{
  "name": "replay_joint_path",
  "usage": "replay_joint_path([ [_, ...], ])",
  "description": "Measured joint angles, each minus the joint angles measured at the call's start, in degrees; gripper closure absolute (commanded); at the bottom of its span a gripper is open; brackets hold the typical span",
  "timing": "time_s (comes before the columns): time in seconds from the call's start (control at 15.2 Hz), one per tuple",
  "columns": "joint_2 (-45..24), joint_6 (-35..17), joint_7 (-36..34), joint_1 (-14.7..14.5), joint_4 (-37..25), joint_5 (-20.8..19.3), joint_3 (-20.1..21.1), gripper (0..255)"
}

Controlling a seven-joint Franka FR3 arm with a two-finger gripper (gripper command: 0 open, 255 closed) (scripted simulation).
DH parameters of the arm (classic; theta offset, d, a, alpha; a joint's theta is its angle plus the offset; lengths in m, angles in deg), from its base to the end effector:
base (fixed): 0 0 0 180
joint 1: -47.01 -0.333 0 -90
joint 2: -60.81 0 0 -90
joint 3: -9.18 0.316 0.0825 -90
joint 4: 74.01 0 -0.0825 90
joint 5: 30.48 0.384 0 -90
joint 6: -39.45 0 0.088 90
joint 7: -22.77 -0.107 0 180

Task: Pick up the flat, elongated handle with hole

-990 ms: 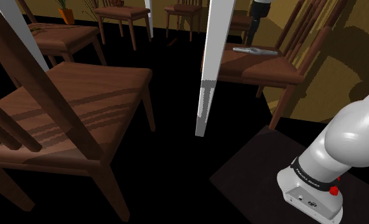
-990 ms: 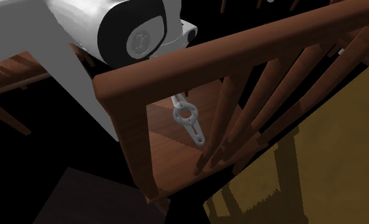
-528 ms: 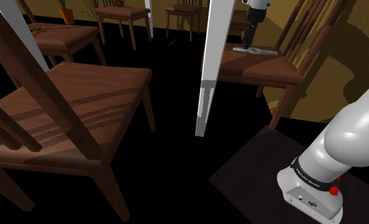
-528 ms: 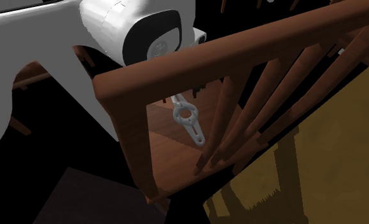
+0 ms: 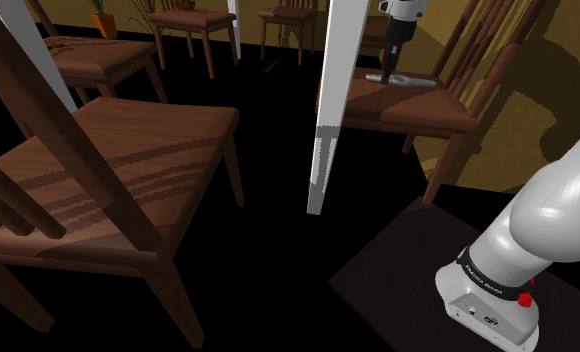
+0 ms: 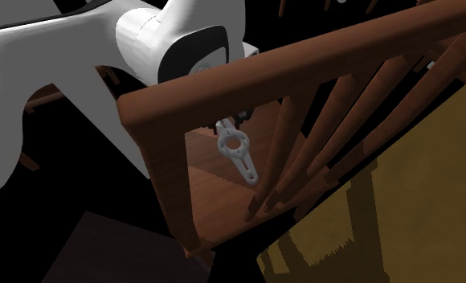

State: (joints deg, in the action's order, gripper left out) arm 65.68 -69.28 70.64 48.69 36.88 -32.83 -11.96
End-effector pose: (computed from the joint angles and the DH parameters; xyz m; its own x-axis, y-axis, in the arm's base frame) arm 0.4958 -0.2174 0.5223 0.9000 0.4354 0.0215 0.4344 -0.8999 0.0368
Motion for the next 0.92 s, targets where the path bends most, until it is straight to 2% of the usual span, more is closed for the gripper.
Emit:
replay_joint_path([
  [0.46, 0.0, -0.11, -0.1, 0.04, -0.08, -0.13, -0.01, 255],
  [0.92, 0.3, 4.57, -0.23, -0.02, -4.25, -0.29, 0.11, 255],
])
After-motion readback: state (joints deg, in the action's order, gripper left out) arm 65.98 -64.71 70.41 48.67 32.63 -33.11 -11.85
